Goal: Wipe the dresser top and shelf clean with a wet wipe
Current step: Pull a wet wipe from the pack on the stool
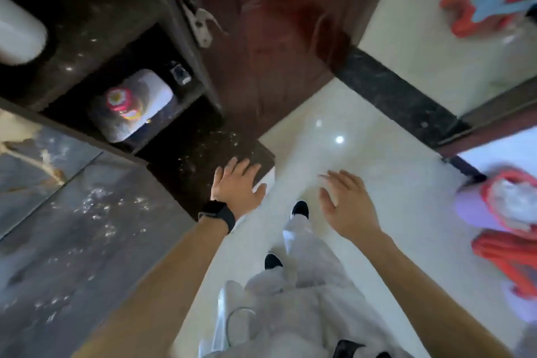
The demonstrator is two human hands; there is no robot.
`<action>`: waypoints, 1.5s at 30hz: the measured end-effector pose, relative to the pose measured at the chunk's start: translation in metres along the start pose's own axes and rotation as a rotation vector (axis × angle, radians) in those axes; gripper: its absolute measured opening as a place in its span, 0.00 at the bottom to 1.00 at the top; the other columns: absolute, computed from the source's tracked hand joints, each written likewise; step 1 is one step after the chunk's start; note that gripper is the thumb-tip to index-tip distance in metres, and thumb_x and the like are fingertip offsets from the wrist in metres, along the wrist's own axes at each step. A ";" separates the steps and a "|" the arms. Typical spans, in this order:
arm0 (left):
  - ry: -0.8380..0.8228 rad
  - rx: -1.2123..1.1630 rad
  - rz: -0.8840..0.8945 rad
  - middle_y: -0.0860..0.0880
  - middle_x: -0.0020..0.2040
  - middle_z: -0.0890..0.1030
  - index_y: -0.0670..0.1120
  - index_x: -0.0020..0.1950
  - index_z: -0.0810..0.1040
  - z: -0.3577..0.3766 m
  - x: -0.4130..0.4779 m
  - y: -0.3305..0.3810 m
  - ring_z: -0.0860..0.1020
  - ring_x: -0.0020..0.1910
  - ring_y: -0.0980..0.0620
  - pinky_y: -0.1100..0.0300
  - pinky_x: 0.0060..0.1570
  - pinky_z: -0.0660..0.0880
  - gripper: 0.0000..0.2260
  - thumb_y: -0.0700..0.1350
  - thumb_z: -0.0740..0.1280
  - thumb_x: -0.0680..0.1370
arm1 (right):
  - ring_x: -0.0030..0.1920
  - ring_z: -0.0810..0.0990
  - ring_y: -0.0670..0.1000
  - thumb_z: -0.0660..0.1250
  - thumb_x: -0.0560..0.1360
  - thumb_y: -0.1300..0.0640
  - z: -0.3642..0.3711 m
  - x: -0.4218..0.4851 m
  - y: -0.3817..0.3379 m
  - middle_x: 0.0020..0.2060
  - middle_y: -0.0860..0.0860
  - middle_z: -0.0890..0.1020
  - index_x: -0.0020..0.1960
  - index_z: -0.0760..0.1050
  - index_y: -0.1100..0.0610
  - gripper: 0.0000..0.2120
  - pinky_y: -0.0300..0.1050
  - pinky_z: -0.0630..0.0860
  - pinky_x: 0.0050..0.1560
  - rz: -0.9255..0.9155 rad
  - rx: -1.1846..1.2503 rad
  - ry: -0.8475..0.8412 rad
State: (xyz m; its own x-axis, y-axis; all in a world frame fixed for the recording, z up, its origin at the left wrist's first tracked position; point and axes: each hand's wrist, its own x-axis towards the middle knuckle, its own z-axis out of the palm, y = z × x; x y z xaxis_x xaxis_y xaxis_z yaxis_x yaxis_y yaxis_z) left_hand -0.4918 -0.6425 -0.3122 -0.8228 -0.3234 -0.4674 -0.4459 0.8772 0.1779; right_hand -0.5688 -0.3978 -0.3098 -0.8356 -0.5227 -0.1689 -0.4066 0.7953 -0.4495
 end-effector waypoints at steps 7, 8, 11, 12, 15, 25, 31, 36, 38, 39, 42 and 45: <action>-0.092 0.181 0.473 0.50 0.79 0.61 0.55 0.78 0.60 0.024 0.000 0.167 0.56 0.78 0.46 0.46 0.75 0.54 0.26 0.60 0.56 0.81 | 0.69 0.72 0.58 0.57 0.78 0.45 -0.038 -0.149 0.106 0.62 0.53 0.81 0.64 0.79 0.52 0.21 0.48 0.64 0.71 0.506 0.055 0.291; -0.096 0.200 0.533 0.50 0.79 0.61 0.55 0.78 0.60 0.030 -0.002 0.195 0.56 0.78 0.47 0.46 0.75 0.55 0.26 0.60 0.56 0.81 | 0.69 0.72 0.59 0.57 0.78 0.45 -0.044 -0.168 0.120 0.62 0.53 0.81 0.64 0.79 0.52 0.21 0.46 0.63 0.71 0.569 0.066 0.340; -0.119 0.270 0.707 0.50 0.79 0.60 0.56 0.78 0.60 0.048 -0.018 0.280 0.56 0.78 0.48 0.45 0.75 0.54 0.26 0.59 0.56 0.81 | 0.69 0.71 0.58 0.61 0.79 0.48 -0.060 -0.221 0.158 0.62 0.52 0.81 0.64 0.79 0.52 0.18 0.47 0.64 0.70 0.741 0.108 0.453; -0.126 0.292 0.764 0.50 0.79 0.60 0.55 0.78 0.60 0.055 -0.024 0.308 0.56 0.78 0.48 0.45 0.75 0.54 0.26 0.59 0.56 0.81 | 0.69 0.71 0.58 0.64 0.79 0.50 -0.064 -0.237 0.171 0.63 0.52 0.81 0.65 0.79 0.52 0.16 0.48 0.66 0.70 0.787 0.121 0.493; -0.150 0.342 0.895 0.49 0.79 0.61 0.55 0.78 0.60 0.076 -0.041 0.392 0.56 0.78 0.47 0.45 0.75 0.55 0.26 0.59 0.56 0.81 | 0.69 0.71 0.58 0.68 0.78 0.53 -0.077 -0.281 0.214 0.62 0.51 0.81 0.64 0.79 0.52 0.16 0.51 0.68 0.69 0.897 0.144 0.579; -0.173 0.412 1.006 0.49 0.76 0.66 0.53 0.75 0.65 0.158 -0.071 0.632 0.62 0.75 0.48 0.46 0.72 0.61 0.25 0.59 0.59 0.80 | 0.71 0.69 0.57 0.63 0.79 0.50 -0.145 -0.382 0.384 0.65 0.51 0.79 0.67 0.77 0.52 0.18 0.51 0.64 0.72 1.021 0.165 0.586; -0.172 0.418 1.062 0.49 0.74 0.69 0.52 0.74 0.68 0.190 -0.062 0.750 0.66 0.73 0.48 0.48 0.70 0.64 0.24 0.58 0.61 0.79 | 0.67 0.75 0.57 0.56 0.78 0.49 -0.188 -0.392 0.490 0.61 0.52 0.82 0.64 0.79 0.53 0.20 0.49 0.67 0.69 1.023 0.093 0.546; -0.263 0.464 1.098 0.51 0.73 0.70 0.53 0.74 0.67 0.236 -0.026 0.855 0.67 0.71 0.48 0.49 0.67 0.65 0.24 0.56 0.61 0.78 | 0.64 0.78 0.58 0.56 0.77 0.50 -0.211 -0.377 0.592 0.60 0.53 0.82 0.63 0.80 0.53 0.20 0.49 0.70 0.67 1.069 0.164 0.460; -0.317 0.493 1.106 0.51 0.73 0.69 0.53 0.73 0.68 0.259 -0.007 0.900 0.68 0.71 0.47 0.50 0.67 0.65 0.23 0.55 0.61 0.78 | 0.64 0.79 0.57 0.55 0.77 0.49 -0.216 -0.371 0.635 0.60 0.52 0.83 0.63 0.80 0.53 0.21 0.51 0.76 0.63 1.114 0.193 0.388; -0.349 0.505 1.111 0.51 0.72 0.70 0.53 0.72 0.69 0.271 0.001 0.922 0.68 0.70 0.46 0.51 0.66 0.65 0.23 0.55 0.60 0.77 | 0.62 0.80 0.57 0.55 0.77 0.48 -0.217 -0.368 0.655 0.59 0.52 0.83 0.63 0.80 0.53 0.22 0.53 0.77 0.61 1.146 0.216 0.364; -0.413 0.597 1.177 0.50 0.68 0.73 0.52 0.67 0.71 0.311 0.024 0.980 0.70 0.67 0.46 0.50 0.65 0.66 0.25 0.57 0.51 0.74 | 0.60 0.82 0.56 0.55 0.75 0.47 -0.219 -0.360 0.711 0.57 0.51 0.84 0.62 0.80 0.54 0.24 0.53 0.78 0.58 1.209 0.267 0.342; -0.500 0.592 1.178 0.49 0.73 0.68 0.50 0.73 0.67 0.352 0.044 1.029 0.65 0.72 0.47 0.49 0.71 0.61 0.24 0.55 0.57 0.78 | 0.58 0.83 0.54 0.55 0.74 0.48 -0.204 -0.352 0.775 0.56 0.51 0.85 0.61 0.81 0.55 0.23 0.46 0.77 0.58 1.239 0.338 0.274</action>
State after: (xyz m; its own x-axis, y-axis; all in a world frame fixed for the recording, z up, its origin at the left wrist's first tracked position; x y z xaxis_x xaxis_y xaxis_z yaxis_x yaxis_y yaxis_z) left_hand -0.8629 0.3705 -0.4543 -0.3380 0.7426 -0.5782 0.7214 0.5990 0.3476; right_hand -0.6649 0.4651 -0.4199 -0.6492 0.6049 -0.4612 0.7582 0.5631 -0.3287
